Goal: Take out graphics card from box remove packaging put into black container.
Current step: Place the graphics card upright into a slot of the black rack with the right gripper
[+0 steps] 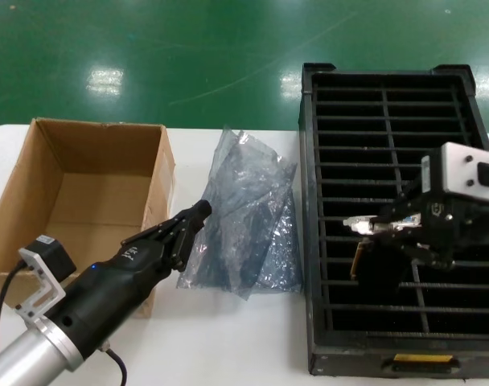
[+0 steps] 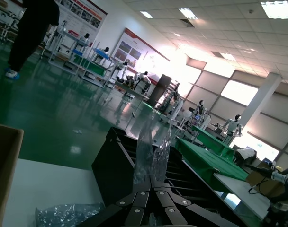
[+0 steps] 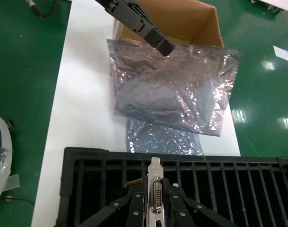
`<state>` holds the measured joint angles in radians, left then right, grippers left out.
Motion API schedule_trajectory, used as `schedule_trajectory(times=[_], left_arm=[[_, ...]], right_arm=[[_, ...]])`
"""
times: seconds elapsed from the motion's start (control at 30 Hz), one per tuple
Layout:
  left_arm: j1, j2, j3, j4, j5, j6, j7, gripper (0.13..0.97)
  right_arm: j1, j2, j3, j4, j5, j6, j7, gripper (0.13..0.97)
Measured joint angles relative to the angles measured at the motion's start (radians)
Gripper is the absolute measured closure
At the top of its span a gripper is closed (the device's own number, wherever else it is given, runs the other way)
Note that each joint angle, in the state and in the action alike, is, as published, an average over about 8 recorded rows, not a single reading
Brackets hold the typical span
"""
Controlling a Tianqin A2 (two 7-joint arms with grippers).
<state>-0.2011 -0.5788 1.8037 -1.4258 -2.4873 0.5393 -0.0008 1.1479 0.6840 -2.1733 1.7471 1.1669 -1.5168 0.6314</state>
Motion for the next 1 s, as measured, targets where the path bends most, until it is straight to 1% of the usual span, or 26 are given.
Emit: schedule_trajectory(times=[0.23,0.53,0.77,1.0], left_arm=[[0.009,0.039,-0.022,0.007,0.077,0.018,-0.029,0.959],[0.000,0.096,-0.038,0.045,0.165,0.043,-0.043,0.959],[-0.009,0.129,-0.051,0.070,0.214,0.059,-0.051,0.959],[-0.012,0.153,-0.070,0.083,0.251,0.075,-0.058,0.959]], right_arm=[[-0.024,0.017,0.030,-0.064,0.016,0.041,-0.094,0.909],[-0.072,0.034,0.065,-0.132,0.043,0.093,-0.173,0.909],[-0.093,0.040,0.082,-0.160,0.063,0.114,-0.202,0.909],[-0.107,0.050,0.092,-0.154,0.074,0.117,-0.201,0.909]])
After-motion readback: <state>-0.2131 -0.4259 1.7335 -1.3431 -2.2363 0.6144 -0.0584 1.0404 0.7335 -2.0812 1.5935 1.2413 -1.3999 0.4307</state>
